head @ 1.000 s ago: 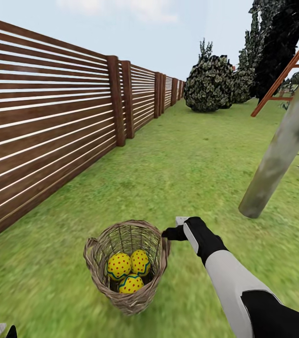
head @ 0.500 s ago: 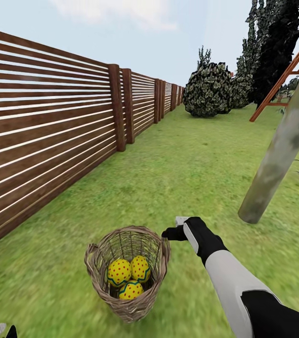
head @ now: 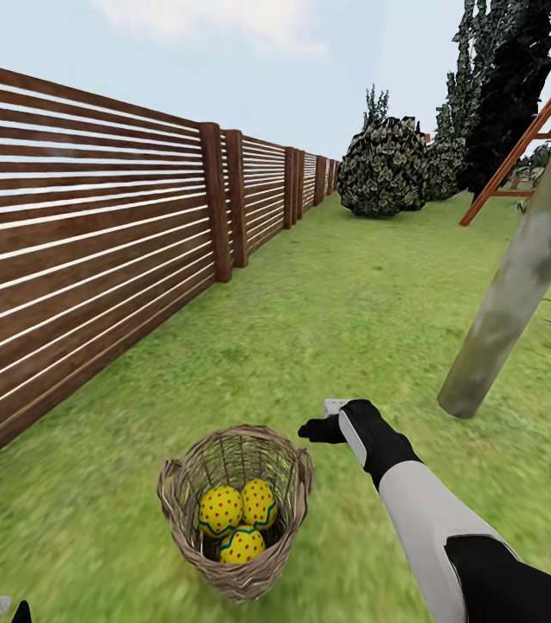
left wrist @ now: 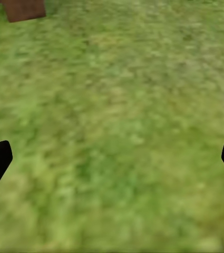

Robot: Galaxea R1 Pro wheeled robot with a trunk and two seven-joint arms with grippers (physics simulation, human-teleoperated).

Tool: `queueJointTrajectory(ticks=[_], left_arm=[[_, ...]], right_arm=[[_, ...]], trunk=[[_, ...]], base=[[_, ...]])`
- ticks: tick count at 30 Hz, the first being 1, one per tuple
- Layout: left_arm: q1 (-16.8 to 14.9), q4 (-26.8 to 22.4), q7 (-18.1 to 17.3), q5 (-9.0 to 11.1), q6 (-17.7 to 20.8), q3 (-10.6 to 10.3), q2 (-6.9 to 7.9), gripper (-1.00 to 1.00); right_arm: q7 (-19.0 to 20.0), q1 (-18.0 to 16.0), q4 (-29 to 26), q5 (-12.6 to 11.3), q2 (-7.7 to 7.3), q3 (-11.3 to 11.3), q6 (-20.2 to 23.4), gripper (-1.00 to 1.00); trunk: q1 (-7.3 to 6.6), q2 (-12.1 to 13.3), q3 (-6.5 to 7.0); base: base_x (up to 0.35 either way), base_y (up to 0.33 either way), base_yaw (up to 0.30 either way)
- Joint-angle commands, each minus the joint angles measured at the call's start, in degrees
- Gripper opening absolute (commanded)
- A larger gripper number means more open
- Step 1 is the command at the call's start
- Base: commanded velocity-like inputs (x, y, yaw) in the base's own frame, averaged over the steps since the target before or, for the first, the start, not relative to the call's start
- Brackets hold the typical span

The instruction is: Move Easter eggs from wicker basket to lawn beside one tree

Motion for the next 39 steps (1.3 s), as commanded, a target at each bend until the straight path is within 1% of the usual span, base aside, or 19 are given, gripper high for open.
queueJointTrajectory(ticks=[1, 3, 6, 7, 8, 9, 10, 11, 13, 18, 20, 22, 23, 25, 26, 28, 31, 35, 39], left_arm=[[0.01, -0.13, 0.20, 0.50, 0.29, 0.01, -0.02, 1.00], [0.01, -0.12, 0.21, 0.49, 0.29, 0.01, -0.03, 1.00], [0.01, -0.07, 0.33, 0.49, 0.29, 0.01, -0.03, 1.00], [0.01, -0.08, 0.28, 0.49, 0.29, 0.01, -0.03, 1.00], [0.01, -0.09, 0.24, 0.49, 0.29, 0.01, -0.03, 1.00], [0.01, -0.12, 0.18, 0.53, 0.26, 0.01, -0.03, 1.00], [0.01, -0.13, 0.16, 0.54, 0.25, 0.01, -0.03, 1.00], [0.01, -0.14, 0.13, 0.55, 0.23, 0.01, -0.03, 1.00], [0.01, -0.13, 0.12, 0.57, 0.22, 0.01, -0.03, 1.00], [0.01, -0.13, 0.09, 0.58, 0.20, 0.01, -0.03, 1.00], [0.01, -0.13, 0.08, 0.58, 0.20, 0.01, -0.03, 1.00], [0.01, -0.12, 0.10, 0.58, 0.20, 0.01, -0.03, 1.00], [0.01, -0.12, 0.13, 0.58, 0.20, 0.01, -0.03, 1.00], [0.01, -0.12, 0.14, 0.58, 0.20, 0.01, -0.03, 1.00], [0.01, -0.12, 0.15, 0.58, 0.17, 0.01, -0.01, 1.00], [0.01, -0.12, 0.15, 0.55, -0.02, 0.01, -0.02, 1.00], [0.01, -0.08, 0.12, 0.52, -0.64, 0.01, -0.02, 1.00], [0.01, -0.04, 0.13, 0.50, -1.23, 0.01, -0.03, 1.00], [0.01, -0.03, 0.22, 0.48, -1.34, 0.01, -0.03, 1.00]], right_arm=[[0.10, -0.02, -0.08, -0.04, -0.01, -0.18, 0.25, 1.00], [0.10, -0.02, -0.10, -0.05, -0.04, -0.29, 0.25, 1.00], [0.12, -0.02, -0.15, -0.08, -0.27, -2.72, 0.25, 1.00], [0.25, -0.02, -0.19, -0.07, -0.37, -5.17, 0.18, 1.00], [0.32, -0.03, -0.21, -0.05, -0.45, -6.47, 0.09, 1.00], [0.47, -0.06, -0.23, -0.04, -0.64, -8.76, -0.19, 1.00], [0.52, -0.07, -0.24, -0.03, -0.73, -9.66, -0.31, 1.00], [0.56, -0.08, -0.42, -0.02, -0.90, -11.03, -0.49, 1.00], [0.53, -0.06, -1.81, 0.03, -1.08, -12.22, -0.65, 1.00], [0.37, 0.27, -7.19, 0.13, -1.53, -13.21, -0.49, 1.00], [0.34, 0.58, -8.02, 0.14, -1.78, -13.44, -0.38, 1.00], [0.28, 1.15, -8.79, 0.16, -2.14, -14.88, -0.26, 1.00], [0.22, 1.45, -9.07, 0.19, -2.28, -16.44, -0.19, 1.00], [0.15, 1.70, -9.26, 0.23, -2.39, -18.02, -0.13, 1.00], [0.10, 2.18, -9.38, 0.27, -2.51, -19.23, -0.11, 1.00], [0.07, 3.08, -9.45, 0.30, -2.70, -20.02, -0.14, 1.00], [0.16, 6.01, -9.54, 0.27, -3.56, -20.96, -0.54, 1.00], [0.43, 9.74, -9.58, 0.14, -4.96, -21.40, -0.81, 1.00], [0.36, 13.01, -9.58, 0.16, -5.49, -21.63, -0.92, 1.00]], trunk=[[-0.23, 0.39, 0.14], [-0.67, 1.20, 0.50], [-1.33, 2.40, 1.04], [-1.55, 2.80, 1.22], [-1.77, 3.20, 1.40], [-1.99, 3.60, 1.58], [-2.21, 4.00, 1.75], [-2.43, 4.40, 1.93], [-2.87, 5.21, 2.29], [-3.97, 7.21, 3.19], [-4.40, 8.01, 3.55], [-4.84, 8.82, 3.91], [-5.06, 9.22, 4.09], [-5.50, 10.02, 4.45], [-5.72, 10.42, 4.63], [-6.16, 11.22, 4.99], [-6.82, 12.43, 5.52], [-7.70, 14.03, 6.27], [-8.58, 15.63, 7.08]], base=[[0.000, 0.000, 0.000], [0.000, 0.000, 0.000], [0.000, 0.000, 0.000], [0.000, 0.000, 0.000], [0.000, 0.000, 0.000], [0.000, 0.000, 0.000], [0.000, 0.000, 0.000], [0.000, 0.000, 0.000], [0.000, 0.000, 0.000], [0.000, 0.000, 0.000], [0.000, 0.000, 0.000], [0.000, 0.000, 0.000], [0.000, 0.000, 0.000], [0.000, 0.000, 0.000], [0.000, 0.000, 0.000], [0.000, 0.000, 0.000], [0.000, 0.000, 0.000], [0.000, 0.000, -0.006], [0.000, 0.000, -0.143]])
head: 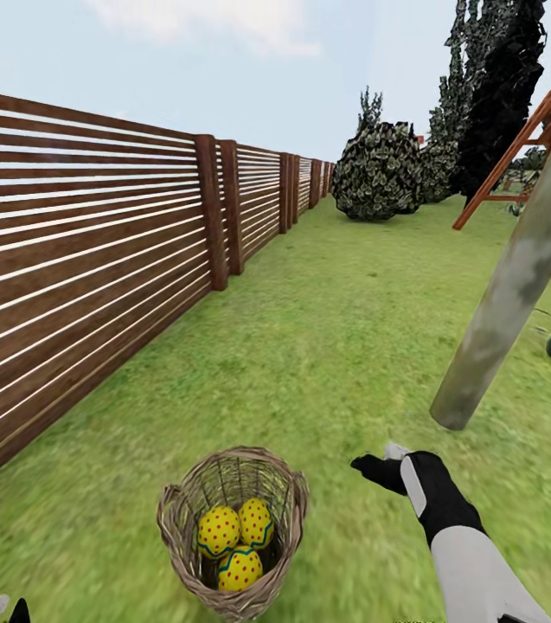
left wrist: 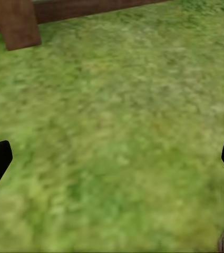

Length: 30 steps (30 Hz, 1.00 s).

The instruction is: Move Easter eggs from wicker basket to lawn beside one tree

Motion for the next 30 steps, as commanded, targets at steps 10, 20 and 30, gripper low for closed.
queueJointTrajectory(ticks=[10, 20, 30], left_arm=[[0.01, 0.14, 0.19, 0.43, 0.25, 0.01, 0.01, 1.00], [-0.07, -3.90, -0.07, 0.65, 2.44, -0.06, 0.40, 1.00], [-0.27, -9.95, 0.01, 0.70, 15.84, -0.07, 0.50, 1.00]], right_arm=[[0.27, 3.47, -0.07, 0.21, -0.27, -5.91, -0.85, 1.00], [-0.33, 4.14, 0.17, 0.67, -0.21, -6.40, -6.96, 1.00], [-0.47, 4.74, 0.49, 0.47, -0.28, -6.51, -10.36, 1.00]], trunk=[[-2.21, 4.00, 1.94], [-4.40, 8.01, 3.73], [-6.60, 12.02, 5.52]], base=[[0.000, 0.000, -0.232], [0.000, 0.000, -0.068], [0.000, 0.000, -0.002]])
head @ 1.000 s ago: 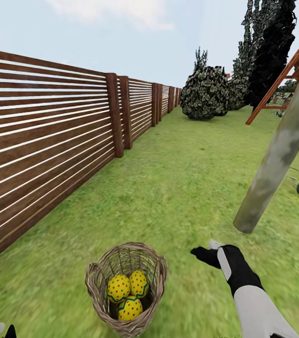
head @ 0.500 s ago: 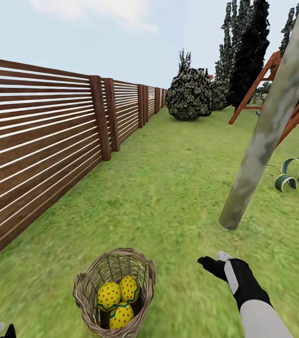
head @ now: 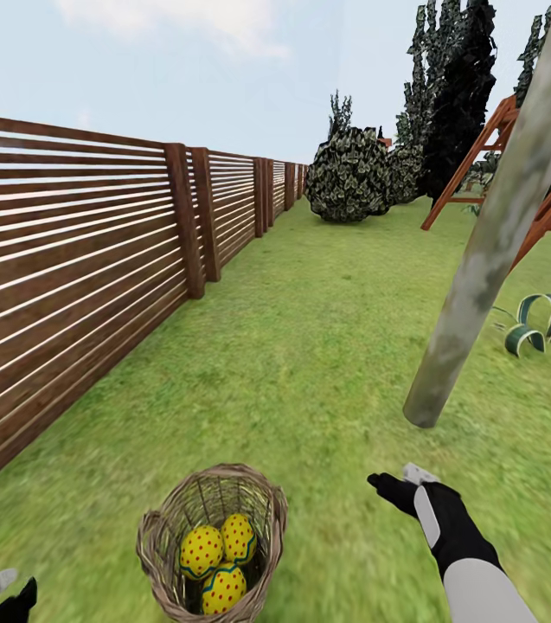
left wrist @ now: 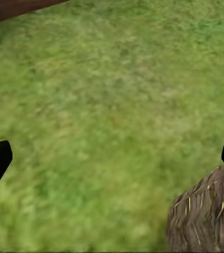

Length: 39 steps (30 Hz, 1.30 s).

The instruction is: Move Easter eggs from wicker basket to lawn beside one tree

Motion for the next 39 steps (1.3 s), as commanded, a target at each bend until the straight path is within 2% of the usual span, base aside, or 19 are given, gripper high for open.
queueJointTrajectory(ticks=[1, 2, 6, 10, 17, 22, 28, 30, 31, 32, 33, 36, 39], left_arm=[[-0.12, -0.26, 0.32, 0.61, 1.68, 0.01, 0.02, 1.00], [-0.80, -0.67, 0.33, 0.62, 7.86, -0.01, 0.17, 1.00], [-2.76, -0.80, 0.42, 0.61, 11.64, -0.05, 0.56, 1.00], [-6.20, -0.86, 0.69, 0.58, 16.48, -0.07, 1.71, 1.00], [-15.32, -0.82, 0.84, 0.56, 27.70, -0.15, 5.62, 1.00], [-18.89, -0.70, 0.86, 0.53, 31.62, -1.34, 6.38, 1.00], [-21.39, -0.08, 0.87, 0.43, 32.96, -3.52, 6.56, 1.00], [-21.93, 0.43, 1.17, 0.37, 33.07, -6.79, 6.36, 1.00], [-22.13, 1.04, 1.83, 0.32, 32.97, -10.32, 6.28, 1.00], [-22.21, 1.44, 2.28, 0.34, 32.86, -12.14, 6.25, 1.00], [-22.31, 2.23, 3.34, 0.39, 32.64, -15.53, 6.22, 1.00], [-22.43, 3.21, 4.80, 0.49, 31.57, -19.64, 6.17, 1.00], [-22.46, 3.66, 5.48, 0.51, 29.35, -21.38, 6.16, 1.00]], right_arm=[[0.27, 0.01, -0.07, 0.01, 0.07, -0.35, -0.25, 1.00], [0.22, 0.24, 0.02, -0.03, 0.06, -0.40, -1.80, 1.00], [0.22, 0.35, 0.05, -0.04, 0.06, -0.41, -2.33, 1.00], [0.18, 0.48, 0.08, -0.04, 0.06, -0.42, -2.75, 1.00], [0.19, 1.04, 0.11, -0.04, 0.01, -0.49, -3.03, 1.00], [0.22, 1.19, 0.11, -0.04, -0.02, -0.50, -3.06, 1.00], [0.24, 1.23, 0.11, -0.04, -0.22, -0.47, -3.10, 1.00], [0.24, 1.23, 0.12, -0.04, -0.30, -0.47, -3.08, 1.00], [0.24, 1.24, 0.12, -0.04, -0.36, -0.47, -3.09, 1.00], [0.24, 1.24, 0.12, -0.04, -0.38, -0.46, -3.09, 1.00], [0.24, 1.24, 0.12, -0.04, -0.44, -0.45, -3.10, 1.00], [0.24, 1.24, 0.13, -0.04, -0.51, -0.43, -3.11, 1.00], [0.22, 1.24, 0.13, -0.09, -0.54, -0.43, -3.14, 1.00]], trunk=[[-0.23, 0.39, 0.14], [-0.45, 0.79, 0.32], [-1.33, 2.40, 1.04], [-2.20, 4.00, 1.76], [-3.74, 6.81, 3.01], [-4.84, 8.81, 3.91], [-6.16, 11.22, 4.99], [-6.60, 12.02, 5.35], [-6.82, 12.42, 5.53], [-7.04, 12.82, 5.71], [-7.26, 13.23, 5.89], [-7.91, 14.43, 6.42], [-8.57, 15.63, 6.96]], base=[[0.000, 0.000, 0.000], [0.000, 0.000, 0.000], [0.000, 0.000, 0.000], [0.000, 0.000, 0.000], [0.000, 0.000, -0.005], [0.000, 0.000, -0.145], [0.000, 0.000, -0.258], [0.000, 0.000, -0.282], [0.000, 0.000, -0.281], [0.000, 0.000, -0.259], [0.000, 0.000, -0.177], [0.000, 0.000, -0.109], [0.000, 0.000, -0.042]])
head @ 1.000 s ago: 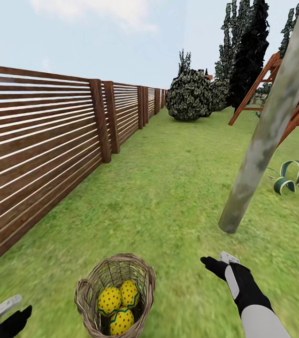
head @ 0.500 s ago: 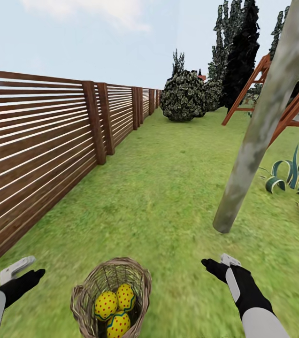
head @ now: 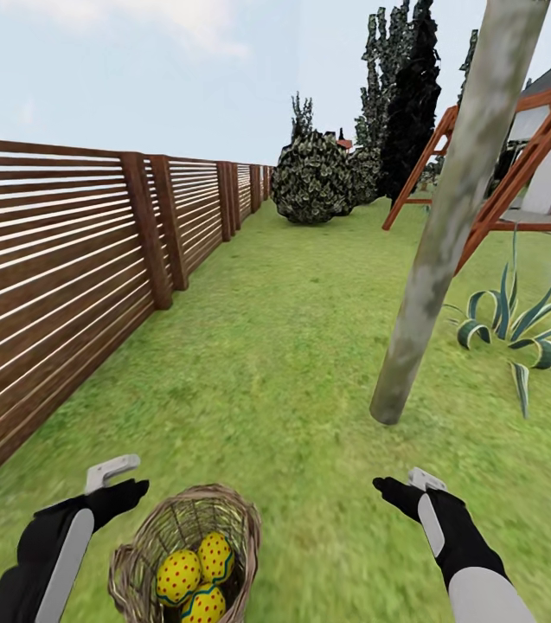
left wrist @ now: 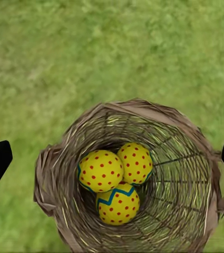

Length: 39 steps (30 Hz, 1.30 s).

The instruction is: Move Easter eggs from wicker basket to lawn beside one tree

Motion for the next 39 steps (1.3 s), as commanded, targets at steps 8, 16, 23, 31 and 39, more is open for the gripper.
queueJointTrajectory(ticks=[8, 16, 23, 31, 39], left_arm=[[-0.08, 4.96, 0.81, 0.97, -3.42, -1.10, 0.01, 1.00], [-0.11, 10.85, 0.74, 0.87, -7.57, -1.22, 0.01, 1.00], [-0.14, 17.33, 0.55, 0.94, -9.02, -1.31, -0.02, 1.00], [-0.23, 23.60, 0.47, 0.67, -14.40, -1.69, -0.19, 1.00], [-0.25, 24.02, 0.47, 0.63, -15.04, -2.49, -0.25, 1.00]], right_arm=[[0.27, 0.00, -0.11, -0.02, 0.06, -0.35, 0.29, 1.00], [0.27, 0.02, -0.11, -0.09, 0.09, -0.35, 0.29, 1.00], [0.72, 0.00, -0.78, -0.22, 0.13, -0.35, 0.32, 1.00], [1.16, 5.48, -21.64, -0.53, 1.85, 0.47, 7.27, 1.00], [1.19, 7.18, -40.79, -0.68, 5.60, 7.11, 16.95, 1.00]], trunk=[[-1.77, 3.19, 1.38], [-2.43, 4.40, 1.92], [-2.43, 4.40, 1.92], [-3.30, 6.00, 2.64], [-5.06, 9.21, 4.08]], base=[[0.000, 0.000, -0.010], [0.000, 0.000, -0.001], [0.000, 0.000, 0.000], [0.000, 0.000, 0.000], [0.000, 0.000, 0.000]])
